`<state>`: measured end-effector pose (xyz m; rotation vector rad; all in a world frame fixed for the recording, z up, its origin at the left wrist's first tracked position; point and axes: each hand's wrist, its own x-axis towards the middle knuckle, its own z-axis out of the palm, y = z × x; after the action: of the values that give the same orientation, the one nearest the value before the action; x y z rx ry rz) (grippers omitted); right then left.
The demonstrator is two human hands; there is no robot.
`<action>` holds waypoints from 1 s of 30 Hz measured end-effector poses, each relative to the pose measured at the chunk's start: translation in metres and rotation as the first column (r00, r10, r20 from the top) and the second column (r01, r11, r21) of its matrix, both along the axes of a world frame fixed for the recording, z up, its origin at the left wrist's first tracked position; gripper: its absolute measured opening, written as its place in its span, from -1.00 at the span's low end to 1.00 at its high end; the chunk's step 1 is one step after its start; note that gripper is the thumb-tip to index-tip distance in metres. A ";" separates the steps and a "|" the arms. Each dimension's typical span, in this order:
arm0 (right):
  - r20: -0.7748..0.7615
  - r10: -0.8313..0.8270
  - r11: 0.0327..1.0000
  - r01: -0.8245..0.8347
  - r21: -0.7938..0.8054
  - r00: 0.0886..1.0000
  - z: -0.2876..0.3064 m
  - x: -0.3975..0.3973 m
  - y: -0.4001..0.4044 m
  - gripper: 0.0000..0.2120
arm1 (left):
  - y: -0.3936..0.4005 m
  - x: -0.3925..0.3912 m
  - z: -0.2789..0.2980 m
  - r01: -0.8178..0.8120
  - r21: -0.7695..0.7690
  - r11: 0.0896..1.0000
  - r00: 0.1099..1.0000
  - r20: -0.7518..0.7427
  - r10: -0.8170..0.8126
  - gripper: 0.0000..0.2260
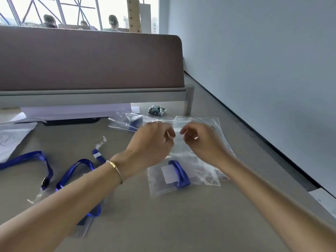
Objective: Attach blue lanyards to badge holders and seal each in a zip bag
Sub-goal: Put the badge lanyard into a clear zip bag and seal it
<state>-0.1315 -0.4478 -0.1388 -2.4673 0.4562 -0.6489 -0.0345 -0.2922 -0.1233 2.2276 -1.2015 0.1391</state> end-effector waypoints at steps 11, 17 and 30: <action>-0.160 0.052 0.971 -0.087 -0.221 0.986 -0.043 -0.034 0.028 -0.80 | 0.005 -0.022 -0.058 -0.005 0.158 0.987 0.999 0.053 -0.004 -0.81; -0.118 0.004 0.951 -0.041 -0.307 0.993 -0.063 -0.029 0.035 -0.86 | 0.000 -0.021 -0.075 -0.001 0.181 0.983 0.981 0.191 -0.034 -0.85; -0.390 -0.013 0.982 -0.062 -0.178 0.921 -0.060 -0.024 0.021 -0.52 | 0.009 0.005 -0.079 -0.126 0.199 0.972 0.990 0.091 0.110 -0.69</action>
<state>-0.1554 -0.4269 -0.1987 -2.7875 0.5323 -0.1880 -0.0299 -0.2828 -0.2025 2.4954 -1.1694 0.1591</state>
